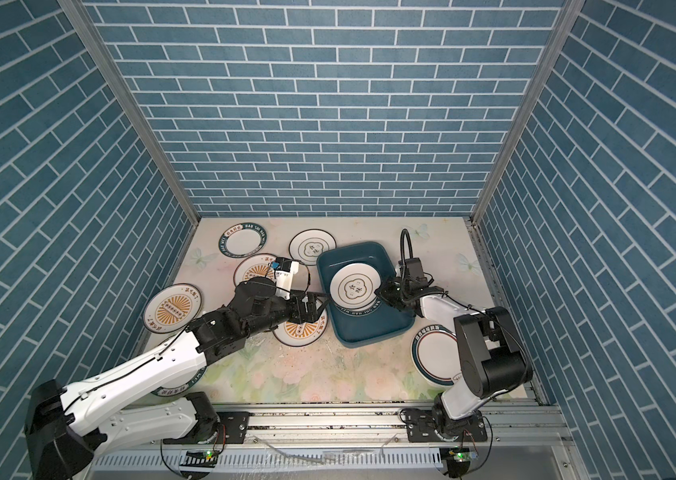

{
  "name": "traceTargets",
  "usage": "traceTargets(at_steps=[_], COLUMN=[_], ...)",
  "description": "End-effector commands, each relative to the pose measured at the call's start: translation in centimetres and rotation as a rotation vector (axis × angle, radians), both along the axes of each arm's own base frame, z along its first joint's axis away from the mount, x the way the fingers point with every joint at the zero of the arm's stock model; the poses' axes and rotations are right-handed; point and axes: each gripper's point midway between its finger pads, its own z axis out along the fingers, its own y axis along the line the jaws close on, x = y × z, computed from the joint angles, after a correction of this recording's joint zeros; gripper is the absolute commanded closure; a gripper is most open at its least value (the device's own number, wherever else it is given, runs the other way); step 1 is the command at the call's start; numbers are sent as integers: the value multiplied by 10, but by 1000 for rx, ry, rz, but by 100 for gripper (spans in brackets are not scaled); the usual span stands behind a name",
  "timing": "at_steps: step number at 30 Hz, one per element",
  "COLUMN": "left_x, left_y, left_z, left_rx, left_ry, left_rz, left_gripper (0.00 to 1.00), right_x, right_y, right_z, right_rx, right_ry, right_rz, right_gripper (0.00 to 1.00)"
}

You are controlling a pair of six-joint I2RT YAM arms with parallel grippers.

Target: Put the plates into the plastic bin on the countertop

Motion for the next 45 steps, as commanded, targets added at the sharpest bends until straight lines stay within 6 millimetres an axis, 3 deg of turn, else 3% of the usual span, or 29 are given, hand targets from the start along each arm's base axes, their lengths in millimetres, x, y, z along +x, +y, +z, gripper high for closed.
traceTargets(at_steps=[1,13,20,28,37,45], left_x=[3,2,2,2,0,-11], left_y=[6,7,6,3,-24,-69], left_z=[-2,-6,-5,-5,-11,-12], left_rx=[11,26,24,22,18,32], left_ry=[1,6,4,11,40,26], left_rz=[21,23,19,8,-97,-241], left_gripper=[0,0,0,0,0,1], right_x=[10,3,0,-3,-18,-50], right_y=[4,-10,-15,-25,-77,-153], right_z=[12,6,13,46,71,59], right_rx=[7,-91,-121,-179,-403,-418], right_ry=[-40,0,-15,-129,-202,-86], right_rz=[-7,-25,-29,-15,-113,-337], right_gripper=[99,61,54,44,27,26])
